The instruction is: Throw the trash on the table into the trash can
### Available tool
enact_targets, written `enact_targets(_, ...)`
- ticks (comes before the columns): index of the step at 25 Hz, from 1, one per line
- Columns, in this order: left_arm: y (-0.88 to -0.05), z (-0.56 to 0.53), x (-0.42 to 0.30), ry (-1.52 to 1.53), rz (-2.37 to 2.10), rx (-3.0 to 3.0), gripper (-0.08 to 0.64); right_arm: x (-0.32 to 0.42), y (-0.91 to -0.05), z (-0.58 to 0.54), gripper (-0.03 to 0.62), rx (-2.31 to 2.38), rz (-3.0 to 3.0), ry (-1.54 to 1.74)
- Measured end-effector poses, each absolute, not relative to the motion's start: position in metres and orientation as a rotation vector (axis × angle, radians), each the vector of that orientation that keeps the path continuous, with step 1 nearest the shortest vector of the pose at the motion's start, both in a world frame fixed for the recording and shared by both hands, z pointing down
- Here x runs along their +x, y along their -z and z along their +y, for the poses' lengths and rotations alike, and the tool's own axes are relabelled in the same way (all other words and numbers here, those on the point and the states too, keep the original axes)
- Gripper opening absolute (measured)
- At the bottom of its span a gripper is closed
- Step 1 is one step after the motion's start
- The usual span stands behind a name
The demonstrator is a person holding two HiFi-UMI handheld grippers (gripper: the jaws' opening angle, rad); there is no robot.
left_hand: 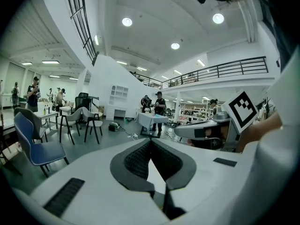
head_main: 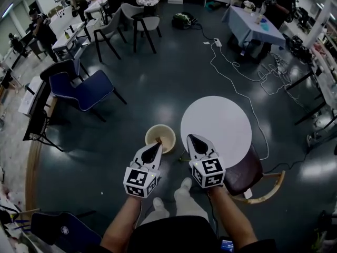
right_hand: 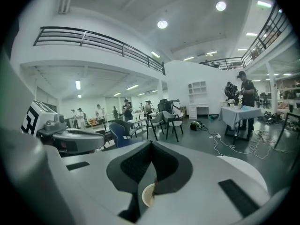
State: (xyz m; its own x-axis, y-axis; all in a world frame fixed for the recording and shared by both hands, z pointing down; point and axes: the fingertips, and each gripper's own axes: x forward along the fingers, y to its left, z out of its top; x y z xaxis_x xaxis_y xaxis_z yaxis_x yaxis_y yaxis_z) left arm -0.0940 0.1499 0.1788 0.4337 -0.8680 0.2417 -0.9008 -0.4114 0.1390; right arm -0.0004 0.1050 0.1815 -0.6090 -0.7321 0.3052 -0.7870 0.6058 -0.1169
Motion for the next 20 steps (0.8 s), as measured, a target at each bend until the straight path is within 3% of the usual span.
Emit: enact_targets(20,-0.125,0.297,-0.121,-0.089,-1.395,2.626,0.008,-0.031,-0.119,0.261,0.018,1.433,-2.595,-0.234)
